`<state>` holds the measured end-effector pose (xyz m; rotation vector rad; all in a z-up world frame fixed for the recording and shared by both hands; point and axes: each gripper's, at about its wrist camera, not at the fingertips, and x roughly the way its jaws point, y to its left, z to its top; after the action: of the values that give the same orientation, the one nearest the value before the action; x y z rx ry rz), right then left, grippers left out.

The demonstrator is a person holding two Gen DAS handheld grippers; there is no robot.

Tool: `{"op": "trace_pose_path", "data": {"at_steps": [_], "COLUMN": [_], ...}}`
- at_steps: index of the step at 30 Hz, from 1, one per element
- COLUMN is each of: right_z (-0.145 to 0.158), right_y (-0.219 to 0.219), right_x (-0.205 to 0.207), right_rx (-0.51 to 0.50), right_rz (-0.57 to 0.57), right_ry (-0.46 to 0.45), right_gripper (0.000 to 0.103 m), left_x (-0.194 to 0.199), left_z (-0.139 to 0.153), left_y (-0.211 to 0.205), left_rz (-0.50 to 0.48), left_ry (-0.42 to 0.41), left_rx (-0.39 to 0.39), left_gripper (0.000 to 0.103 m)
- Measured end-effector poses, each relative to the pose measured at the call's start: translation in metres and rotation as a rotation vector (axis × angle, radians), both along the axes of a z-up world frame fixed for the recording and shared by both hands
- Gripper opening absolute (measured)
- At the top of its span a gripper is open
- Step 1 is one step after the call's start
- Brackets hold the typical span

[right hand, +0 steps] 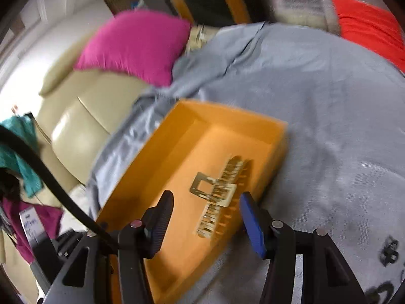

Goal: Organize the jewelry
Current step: 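Drop the claw clip from the right tool while the left tool drops the red tie, then grasp the brown hair tie with the left tool while the right tool grasps the gold ring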

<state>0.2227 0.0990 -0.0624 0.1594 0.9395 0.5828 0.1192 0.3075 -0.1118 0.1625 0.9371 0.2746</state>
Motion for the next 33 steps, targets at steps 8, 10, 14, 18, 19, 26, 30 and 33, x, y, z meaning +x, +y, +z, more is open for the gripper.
{"op": "trace_pose_path", "data": {"at_steps": [8,10,14,18,19,26,30,33], "right_z": [0.012,0.005,-0.015,-0.035,-0.04,-0.065,-0.077,-0.08], "right_y": [-0.173,-0.223,-0.302,-0.346,-0.353,-0.385,-0.392,-0.39], "right_x": [-0.038,-0.051,-0.069,-0.07,-0.067,-0.054,-0.044,-0.037], "right_rx": [0.058,0.072,0.124,0.161,0.168,0.273,0.294,0.293], "right_rz": [-0.186,-0.247,-0.359,-0.419,-0.429,-0.473,-0.512,-0.51], "right_ry": [-0.03,-0.028,0.0,0.051,0.067,0.175,0.209,0.21], "right_gripper": [0.058,0.058,0.057,0.055,0.054,0.054,0.054,0.054], "left_x": [-0.012,-0.008,-0.001,0.011,0.015,0.03,0.041,0.045], "left_z": [0.067,0.074,0.062,0.023,0.01,-0.029,-0.039,-0.042], "left_y": [-0.08,-0.114,-0.183,-0.247,-0.261,-0.312,-0.317,-0.317], "left_rz": [-0.18,-0.255,-0.392,-0.501,-0.526,-0.646,-0.646,-0.651], "left_ry": [-0.174,-0.176,-0.141,-0.052,-0.022,0.105,0.143,0.149], "left_rx": [-0.021,-0.043,-0.097,-0.187,-0.218,-0.329,-0.389,-0.423], "left_gripper": [0.05,0.05,0.05,0.047,0.039,0.034,0.035,0.035]}}
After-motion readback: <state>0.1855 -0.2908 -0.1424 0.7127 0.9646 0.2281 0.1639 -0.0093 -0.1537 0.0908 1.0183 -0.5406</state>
